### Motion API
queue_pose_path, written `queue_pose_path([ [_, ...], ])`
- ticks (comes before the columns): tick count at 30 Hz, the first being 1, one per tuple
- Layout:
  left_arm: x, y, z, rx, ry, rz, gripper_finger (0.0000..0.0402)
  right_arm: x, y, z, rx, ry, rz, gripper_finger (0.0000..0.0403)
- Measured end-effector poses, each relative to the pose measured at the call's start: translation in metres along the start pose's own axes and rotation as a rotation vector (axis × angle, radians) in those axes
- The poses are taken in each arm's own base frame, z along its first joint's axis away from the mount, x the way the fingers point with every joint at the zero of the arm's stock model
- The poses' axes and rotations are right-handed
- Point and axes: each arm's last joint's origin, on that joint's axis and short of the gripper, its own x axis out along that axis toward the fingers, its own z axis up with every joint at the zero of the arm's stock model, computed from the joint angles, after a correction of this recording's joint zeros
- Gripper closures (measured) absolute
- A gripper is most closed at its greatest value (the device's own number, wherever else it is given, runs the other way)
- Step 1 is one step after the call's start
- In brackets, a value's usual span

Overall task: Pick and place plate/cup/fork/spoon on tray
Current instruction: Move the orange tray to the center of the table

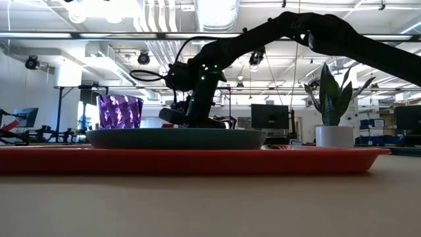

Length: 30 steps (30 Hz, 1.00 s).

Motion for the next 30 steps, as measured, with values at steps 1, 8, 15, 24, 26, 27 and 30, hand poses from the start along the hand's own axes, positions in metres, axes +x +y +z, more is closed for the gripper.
queue_pose_path([
  [1, 0.0, 0.0, 0.0, 0.0, 0.0, 0.0, 0.0402, -0.001, 0.0, 0.0, -0.004, -0.001, -0.001, 0.0394],
  [8, 0.0, 0.001, -0.003, 0.017, 0.022, 0.003, 0.0402, -0.037, -0.012, 0.005, -0.021, -0.021, -0.113, 0.0394],
  [15, -0.004, 0.005, -0.007, 0.03, 0.049, 0.009, 0.0402, -0.142, -0.022, 0.012, -0.027, -0.176, -0.17, 0.0394],
  [24, -0.012, 0.011, -0.01, 0.02, 0.034, 0.005, 0.0402, -0.319, -0.019, -0.025, -0.055, -0.523, -0.023, 0.0394],
  [26, -0.015, 0.014, -0.013, 0.032, 0.05, 0.01, 0.0402, -0.348, -0.016, -0.04, -0.058, -0.579, 0.018, 0.0394],
  [27, -0.016, 0.015, -0.014, 0.034, 0.054, 0.012, 0.0402, -0.359, -0.014, -0.046, -0.059, -0.601, 0.037, 0.0394],
  [30, -0.02, 0.019, -0.017, 0.036, 0.056, 0.014, 0.0402, -0.385, -0.008, -0.067, -0.056, -0.641, 0.076, 0.0394],
])
